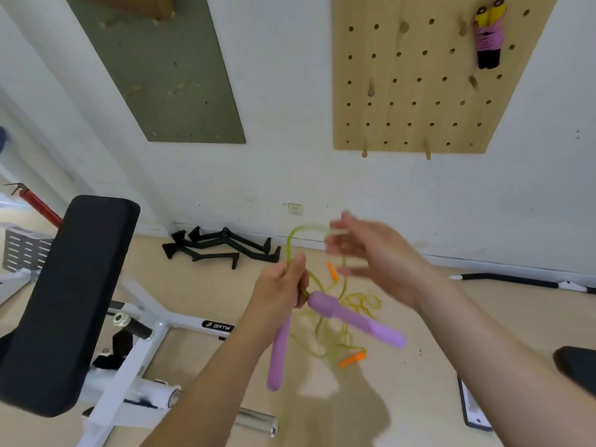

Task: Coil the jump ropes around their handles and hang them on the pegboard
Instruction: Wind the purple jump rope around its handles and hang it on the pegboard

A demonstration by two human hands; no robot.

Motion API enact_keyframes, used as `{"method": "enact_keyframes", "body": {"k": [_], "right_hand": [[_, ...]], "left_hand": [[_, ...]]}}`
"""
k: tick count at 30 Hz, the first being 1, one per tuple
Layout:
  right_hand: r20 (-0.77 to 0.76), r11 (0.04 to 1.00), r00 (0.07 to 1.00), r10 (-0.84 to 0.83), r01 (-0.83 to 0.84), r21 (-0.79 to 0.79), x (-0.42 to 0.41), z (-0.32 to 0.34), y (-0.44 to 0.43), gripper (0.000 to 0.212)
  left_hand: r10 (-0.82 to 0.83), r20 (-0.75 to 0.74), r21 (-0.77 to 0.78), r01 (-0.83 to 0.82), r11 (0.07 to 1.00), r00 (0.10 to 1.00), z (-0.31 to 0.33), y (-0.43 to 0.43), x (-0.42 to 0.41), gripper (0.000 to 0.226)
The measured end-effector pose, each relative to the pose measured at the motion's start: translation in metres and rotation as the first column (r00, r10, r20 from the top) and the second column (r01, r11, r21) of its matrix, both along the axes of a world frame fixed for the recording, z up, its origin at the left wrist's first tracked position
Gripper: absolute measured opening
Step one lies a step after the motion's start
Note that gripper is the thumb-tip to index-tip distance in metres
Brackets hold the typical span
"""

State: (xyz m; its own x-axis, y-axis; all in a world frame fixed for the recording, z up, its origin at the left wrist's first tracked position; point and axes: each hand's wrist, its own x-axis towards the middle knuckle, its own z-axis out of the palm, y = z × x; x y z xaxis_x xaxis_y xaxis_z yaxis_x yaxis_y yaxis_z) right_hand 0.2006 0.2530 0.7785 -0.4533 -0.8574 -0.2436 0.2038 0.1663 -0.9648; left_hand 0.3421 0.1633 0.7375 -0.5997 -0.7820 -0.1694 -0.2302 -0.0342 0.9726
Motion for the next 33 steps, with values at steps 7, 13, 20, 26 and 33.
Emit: {"method": "enact_keyframes", "body": {"k": [7, 13, 20, 26, 33], "right_hand": [[-0.17, 0.968, 0.958, 0.229, -0.206, 0.141, 0.062, -0.03, 0.019, 0.02], [0.159, 0.988, 0.975, 0.153, -0.155, 0.001, 0.086, -0.016, -0.001, 0.036], [0.326, 0.976, 0.927, 0.187, -0.212, 0.042, 0.088, -0.02, -0.006, 0.013], [0.518, 0.942, 0.799, 0.304, -0.334, -0.037, 0.076, -0.023, -0.004, 0.013], [0.358, 0.941, 0.91, 0.211, -0.288, 0.179, 0.066, -0.029, -0.003, 0.012]], "left_hand": [[0.134, -0.263, 0.122, -0.105, 0.987, 0.955, 0.035, -0.016, -0.008, 0.041], [-0.014, -0.117, 0.076, 0.023, 0.997, 0.993, 0.03, -0.014, -0.007, 0.03], [-0.027, -0.07, 0.1, 0.034, 0.994, 0.997, 0.029, -0.022, 0.008, 0.03], [0.145, -0.273, 0.105, -0.121, 0.987, 0.951, 0.029, -0.026, 0.006, 0.013], [-0.128, -0.092, -0.134, 0.115, 0.984, 0.987, 0.017, -0.037, 0.007, 0.026]]}}
